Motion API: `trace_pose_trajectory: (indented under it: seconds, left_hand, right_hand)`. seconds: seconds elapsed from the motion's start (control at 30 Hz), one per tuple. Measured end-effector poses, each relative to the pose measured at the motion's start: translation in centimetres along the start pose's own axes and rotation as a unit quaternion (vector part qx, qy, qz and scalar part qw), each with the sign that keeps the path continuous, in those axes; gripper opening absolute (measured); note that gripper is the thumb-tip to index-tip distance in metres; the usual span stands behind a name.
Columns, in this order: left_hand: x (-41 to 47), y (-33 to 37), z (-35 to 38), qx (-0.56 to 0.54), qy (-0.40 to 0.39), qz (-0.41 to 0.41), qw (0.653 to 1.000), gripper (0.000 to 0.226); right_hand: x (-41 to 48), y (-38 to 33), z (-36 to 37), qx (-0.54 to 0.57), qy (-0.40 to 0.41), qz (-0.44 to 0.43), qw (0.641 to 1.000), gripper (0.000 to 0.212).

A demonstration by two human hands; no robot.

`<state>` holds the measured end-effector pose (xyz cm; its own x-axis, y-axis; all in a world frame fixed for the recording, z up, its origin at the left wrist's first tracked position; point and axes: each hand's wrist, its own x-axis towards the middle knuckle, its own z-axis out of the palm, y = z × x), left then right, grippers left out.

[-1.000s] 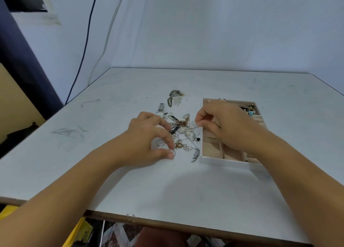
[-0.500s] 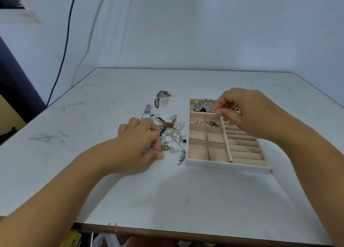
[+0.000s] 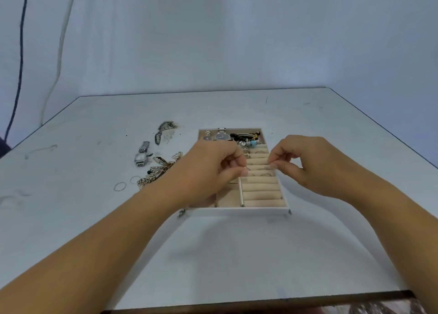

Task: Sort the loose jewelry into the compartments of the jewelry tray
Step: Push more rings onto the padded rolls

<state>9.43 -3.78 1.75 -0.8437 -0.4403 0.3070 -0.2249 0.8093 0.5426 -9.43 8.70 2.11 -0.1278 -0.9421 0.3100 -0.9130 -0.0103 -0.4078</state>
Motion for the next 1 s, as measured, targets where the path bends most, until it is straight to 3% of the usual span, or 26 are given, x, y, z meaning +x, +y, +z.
trace_pose_trajectory:
  seconds: [0.3,0.5,0.67,0.83,1.0]
  left_hand:
    - [0.4,-0.8,2.1,0.045,0.023,0.047,0.998,0.006]
    - [1.0,-1.1,2.3,0.055,-0.013,0.057,0.997,0.008]
    - [0.8,-2.0,1.9,0.075,-0.02,0.058,0.995,0.018]
    - [-0.9,-4.5,0.4,0.103,0.022,0.012,0.994,0.047]
    - [-1.1,-5.7,0.3,0.059,-0.038,-0.004,0.998,0.056]
  right_hand:
    - [-1.5,1.2,2.0,0.036,0.041,-0.03,0.998,0.006]
    - [-1.7,1.1,2.1,0.053,0.039,-0.025,0.998,0.007]
    - [-1.7,1.1,2.1,0.058,0.036,-0.025,0.997,0.006]
    - [-1.8,0.9,2.3,0.06,0.033,-0.027,0.997,0.004]
    - [-1.8,0.8,2.3,0.037,0.036,-0.024,0.998,0.005]
